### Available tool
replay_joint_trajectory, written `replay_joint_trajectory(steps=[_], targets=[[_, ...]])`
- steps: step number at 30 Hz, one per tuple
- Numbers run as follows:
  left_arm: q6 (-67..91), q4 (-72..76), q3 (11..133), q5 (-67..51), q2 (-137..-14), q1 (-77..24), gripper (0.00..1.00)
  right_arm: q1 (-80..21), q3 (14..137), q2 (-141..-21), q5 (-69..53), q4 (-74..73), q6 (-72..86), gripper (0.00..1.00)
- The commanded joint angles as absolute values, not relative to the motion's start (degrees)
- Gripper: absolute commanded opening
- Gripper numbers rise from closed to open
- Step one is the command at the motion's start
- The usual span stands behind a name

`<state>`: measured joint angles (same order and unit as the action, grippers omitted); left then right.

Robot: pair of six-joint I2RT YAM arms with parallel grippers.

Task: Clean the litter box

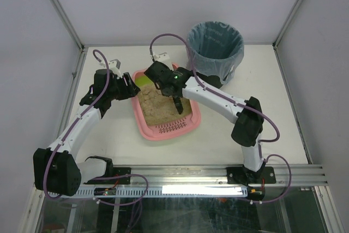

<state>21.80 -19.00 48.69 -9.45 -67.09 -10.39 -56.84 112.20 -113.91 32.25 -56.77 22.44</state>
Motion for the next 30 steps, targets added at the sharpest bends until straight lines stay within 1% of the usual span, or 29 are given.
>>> replay_joint_trajectory(steps=[1,10,16,21,30], targets=[[21.1,-17.0,50.4,-11.0,-66.8,-9.9,0.55,-55.2,105.7,-107.1,23.0,-45.9,28.9,0.0],[21.2,-17.1,50.5,-11.3,-67.3,-9.8,0.55,-50.8,91.0,-97.6,19.1,-35.3,34.0,0.0],[21.2,-17.1,50.5,-11.3,-67.3,-9.9,0.55,-47.9,85.9,-94.1,14.9,-30.7,35.4,0.0],[21.2,-17.2,50.5,-11.3,-67.4,-9.9,0.55,-46.5,84.1,-94.0,11.1,-28.7,36.0,0.0],[21.1,-17.2,50.5,-11.3,-67.6,-9.9,0.55,-45.3,76.5,-91.0,9.1,-21.6,40.0,0.0]])
